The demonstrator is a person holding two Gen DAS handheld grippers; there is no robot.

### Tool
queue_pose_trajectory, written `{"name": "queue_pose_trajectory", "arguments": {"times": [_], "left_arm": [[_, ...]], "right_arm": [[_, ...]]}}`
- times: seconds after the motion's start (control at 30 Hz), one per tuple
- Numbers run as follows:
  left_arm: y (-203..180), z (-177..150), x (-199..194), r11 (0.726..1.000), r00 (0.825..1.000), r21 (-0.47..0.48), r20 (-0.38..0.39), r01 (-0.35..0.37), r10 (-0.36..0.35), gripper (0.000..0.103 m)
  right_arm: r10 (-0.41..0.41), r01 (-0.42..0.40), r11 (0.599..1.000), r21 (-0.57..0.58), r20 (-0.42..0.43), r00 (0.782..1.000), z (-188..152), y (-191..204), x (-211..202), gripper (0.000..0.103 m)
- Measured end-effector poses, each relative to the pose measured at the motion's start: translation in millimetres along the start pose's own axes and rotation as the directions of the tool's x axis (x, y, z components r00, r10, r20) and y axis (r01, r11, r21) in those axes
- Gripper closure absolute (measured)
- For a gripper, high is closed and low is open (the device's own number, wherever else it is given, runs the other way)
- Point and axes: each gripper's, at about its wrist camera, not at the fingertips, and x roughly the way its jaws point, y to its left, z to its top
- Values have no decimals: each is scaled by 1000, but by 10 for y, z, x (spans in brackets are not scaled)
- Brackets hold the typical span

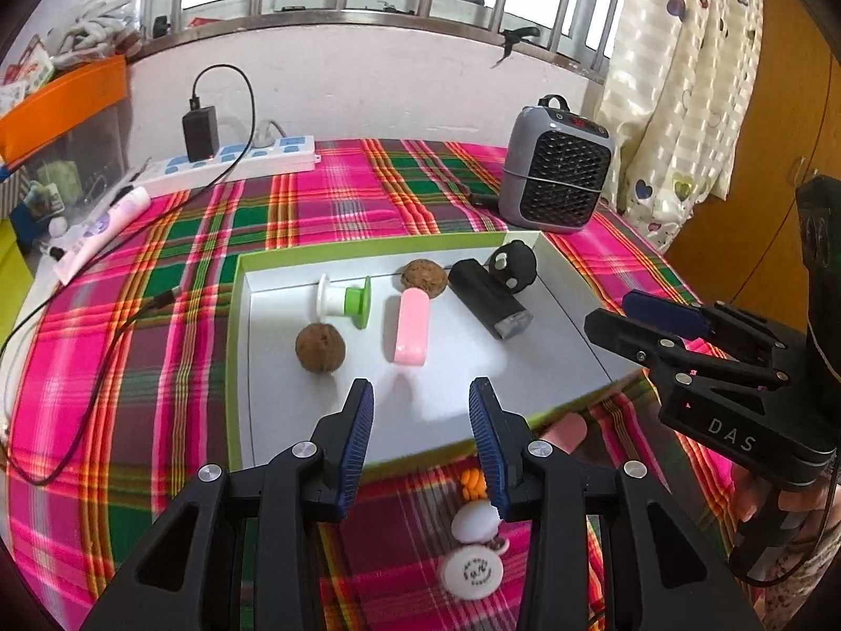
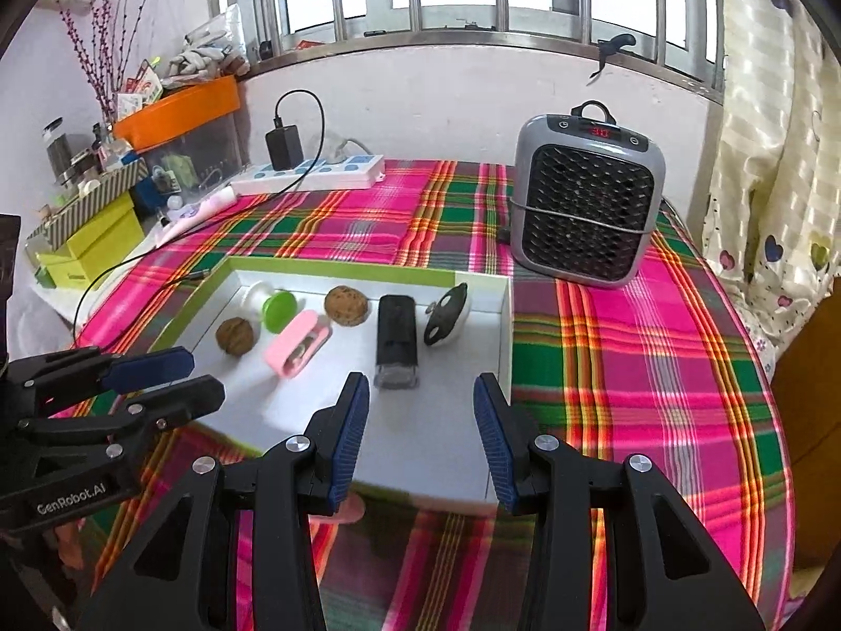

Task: Organize objects
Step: 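Withdraw both tools from the lid toward the white printed ball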

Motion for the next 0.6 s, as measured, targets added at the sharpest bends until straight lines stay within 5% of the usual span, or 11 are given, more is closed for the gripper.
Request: {"name": "queue_pose_trajectory", "arguments": {"times": [0.6], "left_arm": [[28,-423,-247,999,999,-14,-11,30,-30,66]], "right_arm": [[52,-52,999,8,11,999,-327,112,-227,60]]}}
